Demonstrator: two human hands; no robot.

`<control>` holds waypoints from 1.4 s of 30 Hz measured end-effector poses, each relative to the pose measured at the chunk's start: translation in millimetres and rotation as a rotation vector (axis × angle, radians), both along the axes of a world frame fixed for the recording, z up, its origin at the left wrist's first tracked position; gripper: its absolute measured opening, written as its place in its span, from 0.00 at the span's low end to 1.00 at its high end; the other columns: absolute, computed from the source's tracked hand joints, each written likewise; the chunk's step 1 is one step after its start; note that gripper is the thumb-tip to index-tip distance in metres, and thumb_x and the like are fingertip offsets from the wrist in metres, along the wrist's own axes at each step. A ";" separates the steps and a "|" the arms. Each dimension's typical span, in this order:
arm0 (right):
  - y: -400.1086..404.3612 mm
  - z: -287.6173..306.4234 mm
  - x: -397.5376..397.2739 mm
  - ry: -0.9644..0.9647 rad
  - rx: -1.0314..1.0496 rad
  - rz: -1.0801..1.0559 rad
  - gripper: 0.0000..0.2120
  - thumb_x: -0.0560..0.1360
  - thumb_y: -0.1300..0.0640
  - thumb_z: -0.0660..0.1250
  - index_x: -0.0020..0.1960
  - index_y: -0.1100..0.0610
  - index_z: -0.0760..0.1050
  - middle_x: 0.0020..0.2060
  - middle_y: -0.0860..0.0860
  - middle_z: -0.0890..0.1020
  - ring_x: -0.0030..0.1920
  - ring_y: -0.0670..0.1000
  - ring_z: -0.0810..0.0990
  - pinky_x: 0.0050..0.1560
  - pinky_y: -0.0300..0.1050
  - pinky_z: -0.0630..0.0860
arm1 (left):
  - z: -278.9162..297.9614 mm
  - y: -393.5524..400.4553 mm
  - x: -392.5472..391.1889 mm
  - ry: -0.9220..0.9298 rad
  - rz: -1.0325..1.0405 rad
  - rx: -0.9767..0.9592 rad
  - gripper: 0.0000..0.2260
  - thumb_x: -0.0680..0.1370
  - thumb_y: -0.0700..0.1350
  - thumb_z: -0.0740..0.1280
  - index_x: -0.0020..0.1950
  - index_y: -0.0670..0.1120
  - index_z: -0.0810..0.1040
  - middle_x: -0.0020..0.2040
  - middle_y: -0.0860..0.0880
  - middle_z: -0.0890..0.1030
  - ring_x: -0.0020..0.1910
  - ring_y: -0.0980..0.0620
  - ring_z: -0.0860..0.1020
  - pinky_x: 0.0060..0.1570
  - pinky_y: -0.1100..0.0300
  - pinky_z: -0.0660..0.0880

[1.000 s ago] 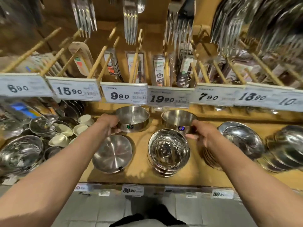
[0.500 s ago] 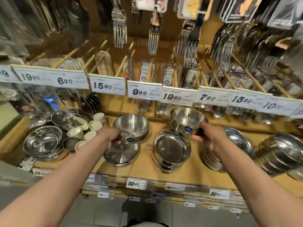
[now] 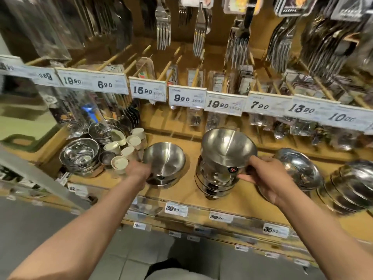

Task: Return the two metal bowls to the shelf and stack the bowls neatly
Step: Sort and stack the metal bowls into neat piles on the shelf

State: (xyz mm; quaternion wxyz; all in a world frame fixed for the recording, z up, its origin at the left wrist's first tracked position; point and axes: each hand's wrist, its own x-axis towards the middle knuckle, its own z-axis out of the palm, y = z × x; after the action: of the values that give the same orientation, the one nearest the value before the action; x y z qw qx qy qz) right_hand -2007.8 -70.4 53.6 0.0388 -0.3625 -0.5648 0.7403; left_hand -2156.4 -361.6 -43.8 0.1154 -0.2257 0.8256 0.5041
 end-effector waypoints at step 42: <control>-175.0 -99.1 -97.8 -0.269 0.365 0.228 0.17 0.78 0.46 0.66 0.61 0.53 0.66 0.51 0.53 0.82 0.49 0.50 0.81 0.40 0.43 0.73 | -3.6 -31.4 7.1 -0.046 -0.297 0.183 0.22 0.80 0.60 0.64 0.69 0.50 0.74 0.55 0.52 0.81 0.50 0.51 0.79 0.48 0.55 0.73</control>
State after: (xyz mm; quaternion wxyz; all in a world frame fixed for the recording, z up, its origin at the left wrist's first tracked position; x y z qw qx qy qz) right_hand -2105.6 -245.5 -45.5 -0.0555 -0.3787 -0.7265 0.5707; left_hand -2149.3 -393.0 -47.4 0.2277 -0.1011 0.7977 0.5492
